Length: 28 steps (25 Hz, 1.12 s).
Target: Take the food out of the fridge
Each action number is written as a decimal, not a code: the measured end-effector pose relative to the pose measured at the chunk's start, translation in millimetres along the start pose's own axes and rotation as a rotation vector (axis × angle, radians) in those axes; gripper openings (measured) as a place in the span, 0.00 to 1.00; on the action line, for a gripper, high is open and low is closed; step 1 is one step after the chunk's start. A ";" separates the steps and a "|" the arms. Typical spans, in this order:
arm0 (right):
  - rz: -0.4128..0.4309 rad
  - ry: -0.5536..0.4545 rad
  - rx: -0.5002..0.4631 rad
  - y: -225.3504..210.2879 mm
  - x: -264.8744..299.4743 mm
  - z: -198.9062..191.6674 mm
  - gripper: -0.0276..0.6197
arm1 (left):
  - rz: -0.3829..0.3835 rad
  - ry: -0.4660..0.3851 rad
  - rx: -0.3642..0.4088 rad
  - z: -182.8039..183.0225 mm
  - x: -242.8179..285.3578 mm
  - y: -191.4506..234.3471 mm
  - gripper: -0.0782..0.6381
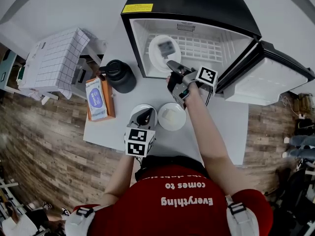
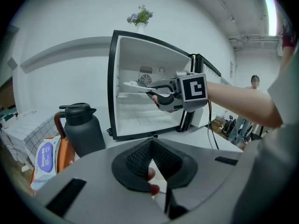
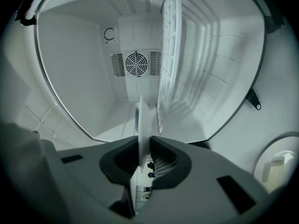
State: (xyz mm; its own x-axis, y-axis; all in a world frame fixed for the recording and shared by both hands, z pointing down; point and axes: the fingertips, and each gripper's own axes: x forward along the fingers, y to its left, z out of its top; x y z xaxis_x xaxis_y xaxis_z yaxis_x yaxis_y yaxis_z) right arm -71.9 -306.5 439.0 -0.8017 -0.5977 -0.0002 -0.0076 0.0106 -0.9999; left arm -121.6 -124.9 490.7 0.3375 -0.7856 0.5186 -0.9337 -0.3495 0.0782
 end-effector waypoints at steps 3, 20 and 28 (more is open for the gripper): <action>0.014 0.011 -0.006 4.5 -6.9 -5.3 0.12 | -0.001 0.004 0.003 -1.0 0.6 -1.7 0.12; 0.091 0.104 -0.104 13.1 -68.0 -40.1 0.12 | 0.004 0.021 0.002 -9.5 -0.9 -0.9 0.12; 0.098 0.118 -0.050 0.9 -105.0 -63.7 0.12 | 0.010 0.017 -0.003 -9.6 -2.4 2.5 0.12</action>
State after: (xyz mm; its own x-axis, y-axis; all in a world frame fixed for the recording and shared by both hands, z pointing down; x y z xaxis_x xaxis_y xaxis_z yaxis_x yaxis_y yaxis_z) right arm -25.8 -192.6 439.0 -0.8645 -0.4939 -0.0936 0.0468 0.1064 -0.9932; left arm -125.9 -119.1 497.9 0.3258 -0.7804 0.5337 -0.9374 -0.3400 0.0751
